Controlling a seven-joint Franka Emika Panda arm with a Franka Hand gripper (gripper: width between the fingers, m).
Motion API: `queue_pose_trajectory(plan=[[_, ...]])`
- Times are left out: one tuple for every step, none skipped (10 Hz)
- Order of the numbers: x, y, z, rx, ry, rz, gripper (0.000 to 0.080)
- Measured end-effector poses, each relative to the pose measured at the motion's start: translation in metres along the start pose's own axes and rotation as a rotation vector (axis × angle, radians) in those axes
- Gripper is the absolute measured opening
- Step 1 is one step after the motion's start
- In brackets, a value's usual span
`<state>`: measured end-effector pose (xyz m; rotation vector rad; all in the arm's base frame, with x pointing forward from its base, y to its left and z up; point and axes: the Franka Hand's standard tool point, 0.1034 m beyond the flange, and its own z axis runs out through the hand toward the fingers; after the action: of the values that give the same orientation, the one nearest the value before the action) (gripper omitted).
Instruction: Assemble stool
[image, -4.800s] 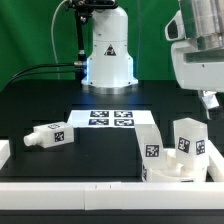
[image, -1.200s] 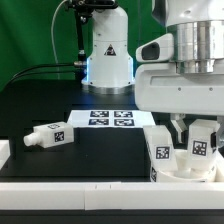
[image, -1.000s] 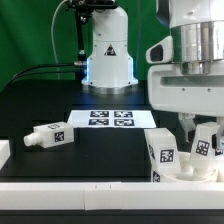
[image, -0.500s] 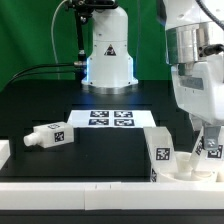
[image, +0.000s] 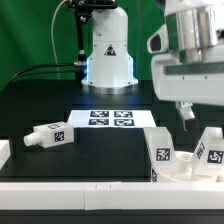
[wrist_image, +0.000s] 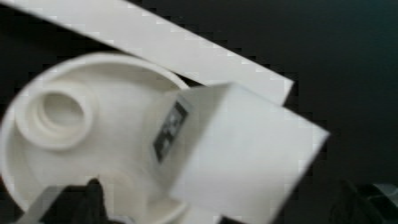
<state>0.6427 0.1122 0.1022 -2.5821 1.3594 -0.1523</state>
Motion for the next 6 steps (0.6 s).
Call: queue_pose_trajectory(plan=[[-0.0052,0.0001,-0.0007,-0.016,-0.015,-0.172,0.0648],[-0.0036,0.0010,0.0001,-0.018,-0.012,-0.220,0.0648],[-0.0026,0.0018,0.0002,-0.019,-0.011,-0.289,0.0648],[-0.0034,0.0018,0.0007,-0.031,-0.005,-0.396,0.0648],[-0.0086,0.0000,0.0014,-0.059,0.008,-0.557,0.0649],[-0.0125,-0.0047,-0.0014,-0.084,0.005,-0.784,0.0649]])
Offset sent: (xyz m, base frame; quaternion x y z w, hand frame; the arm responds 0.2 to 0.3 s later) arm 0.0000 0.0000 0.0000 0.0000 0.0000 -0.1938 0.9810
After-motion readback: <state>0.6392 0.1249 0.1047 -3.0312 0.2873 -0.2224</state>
